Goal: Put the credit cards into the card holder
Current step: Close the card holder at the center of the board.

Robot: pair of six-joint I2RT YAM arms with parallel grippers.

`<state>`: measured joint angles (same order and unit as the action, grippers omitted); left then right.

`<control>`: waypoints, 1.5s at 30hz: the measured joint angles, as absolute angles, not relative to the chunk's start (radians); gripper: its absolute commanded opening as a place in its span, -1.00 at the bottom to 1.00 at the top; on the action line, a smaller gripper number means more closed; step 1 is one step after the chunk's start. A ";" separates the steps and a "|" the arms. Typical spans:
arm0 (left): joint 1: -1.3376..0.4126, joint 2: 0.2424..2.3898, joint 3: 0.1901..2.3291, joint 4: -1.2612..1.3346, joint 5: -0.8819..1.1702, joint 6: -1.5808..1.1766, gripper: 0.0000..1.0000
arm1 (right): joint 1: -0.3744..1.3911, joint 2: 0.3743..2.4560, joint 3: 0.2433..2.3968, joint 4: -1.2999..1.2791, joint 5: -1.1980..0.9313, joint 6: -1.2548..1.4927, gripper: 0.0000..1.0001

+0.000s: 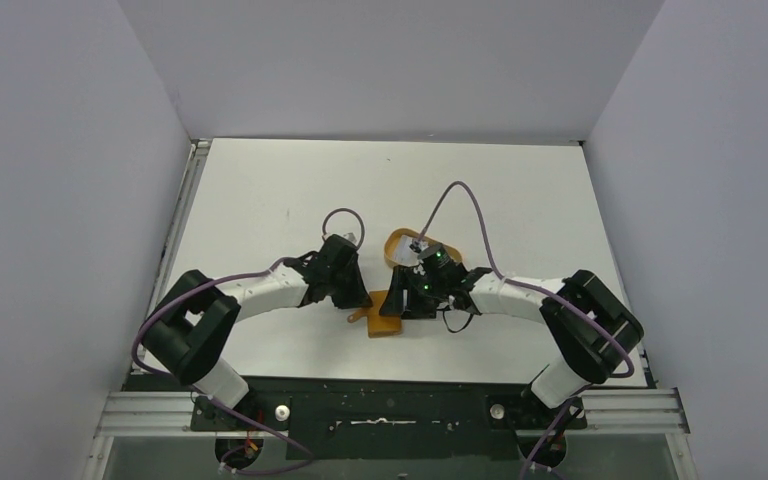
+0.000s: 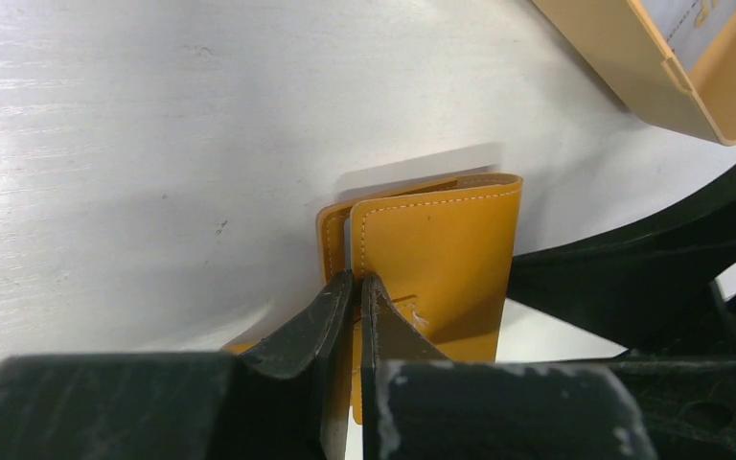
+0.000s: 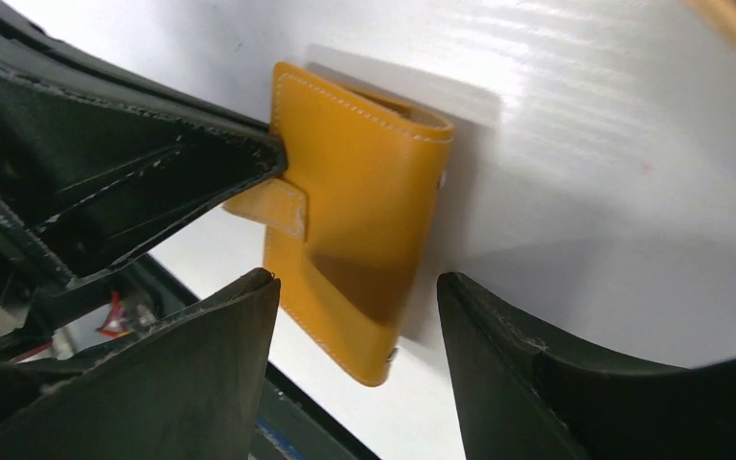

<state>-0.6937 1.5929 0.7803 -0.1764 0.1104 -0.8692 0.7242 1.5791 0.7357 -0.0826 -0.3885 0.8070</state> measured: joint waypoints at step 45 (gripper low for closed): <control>-0.683 1.603 0.638 0.110 0.080 -1.010 -1.00 | 0.772 1.592 0.478 0.419 -0.404 1.241 -1.00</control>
<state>-0.6834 1.6028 0.6384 0.1104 0.0795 -1.0103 0.7715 1.5921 0.4778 0.4191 -0.4042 1.2407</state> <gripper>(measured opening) 0.009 0.154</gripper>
